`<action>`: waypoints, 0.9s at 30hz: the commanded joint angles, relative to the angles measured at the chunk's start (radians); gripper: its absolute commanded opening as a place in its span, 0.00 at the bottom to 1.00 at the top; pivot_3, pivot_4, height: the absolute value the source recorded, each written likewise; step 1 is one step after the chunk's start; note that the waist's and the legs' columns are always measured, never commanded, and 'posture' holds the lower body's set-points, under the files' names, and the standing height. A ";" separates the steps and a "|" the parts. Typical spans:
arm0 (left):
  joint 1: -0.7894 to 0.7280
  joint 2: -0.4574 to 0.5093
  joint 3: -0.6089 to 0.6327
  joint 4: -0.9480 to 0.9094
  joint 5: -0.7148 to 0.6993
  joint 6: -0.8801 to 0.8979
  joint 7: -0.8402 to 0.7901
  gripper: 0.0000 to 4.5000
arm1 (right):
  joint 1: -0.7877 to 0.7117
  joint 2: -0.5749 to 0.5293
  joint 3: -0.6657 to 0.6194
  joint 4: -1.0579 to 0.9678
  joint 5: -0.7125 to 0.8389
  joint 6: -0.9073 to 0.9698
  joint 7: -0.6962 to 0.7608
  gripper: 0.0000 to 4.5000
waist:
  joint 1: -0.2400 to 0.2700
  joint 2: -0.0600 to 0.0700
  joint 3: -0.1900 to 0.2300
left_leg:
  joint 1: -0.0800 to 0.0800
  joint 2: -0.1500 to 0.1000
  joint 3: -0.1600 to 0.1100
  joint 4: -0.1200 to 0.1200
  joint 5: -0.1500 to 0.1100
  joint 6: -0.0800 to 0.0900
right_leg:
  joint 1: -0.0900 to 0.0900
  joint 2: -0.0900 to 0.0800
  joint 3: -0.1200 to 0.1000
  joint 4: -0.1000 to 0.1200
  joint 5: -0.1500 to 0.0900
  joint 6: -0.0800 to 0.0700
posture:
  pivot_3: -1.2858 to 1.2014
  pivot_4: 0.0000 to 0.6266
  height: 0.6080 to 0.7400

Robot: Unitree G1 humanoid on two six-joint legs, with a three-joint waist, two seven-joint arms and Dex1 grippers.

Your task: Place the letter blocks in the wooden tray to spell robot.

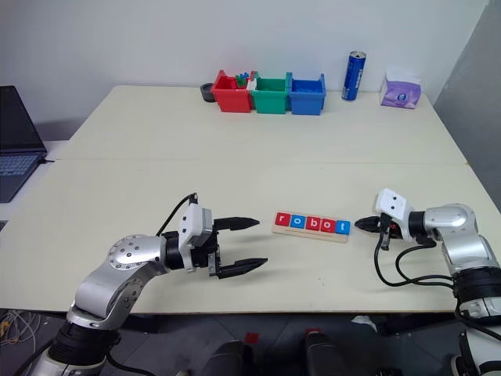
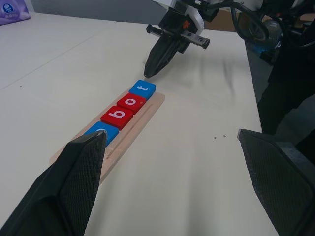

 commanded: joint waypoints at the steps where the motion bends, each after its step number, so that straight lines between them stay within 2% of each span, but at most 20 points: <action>1: -0.002 0.003 0.021 -0.030 -0.004 -0.016 0.009 1.00 | -0.013 0.008 0.000 -0.013 -0.004 -0.020 0.000 0.01 | 0.000 0.000 0.000 | 0.000 0.000 0.000 0.000 0.000 0.000 | 0.000 0.000 0.000 0.000 0.000 0.000 | 0.52 0.24 1.00; 27: -0.002 0.003 0.024 -0.027 -0.002 -0.017 0.024 1.00 | -0.063 0.036 0.026 0.016 -0.012 -0.030 0.004 0.01 | 0.000 0.000 0.000 | 0.000 0.000 0.000 0.000 0.000 0.000 | 0.000 0.000 0.000 0.000 0.000 0.000 | 0.52 0.24 1.00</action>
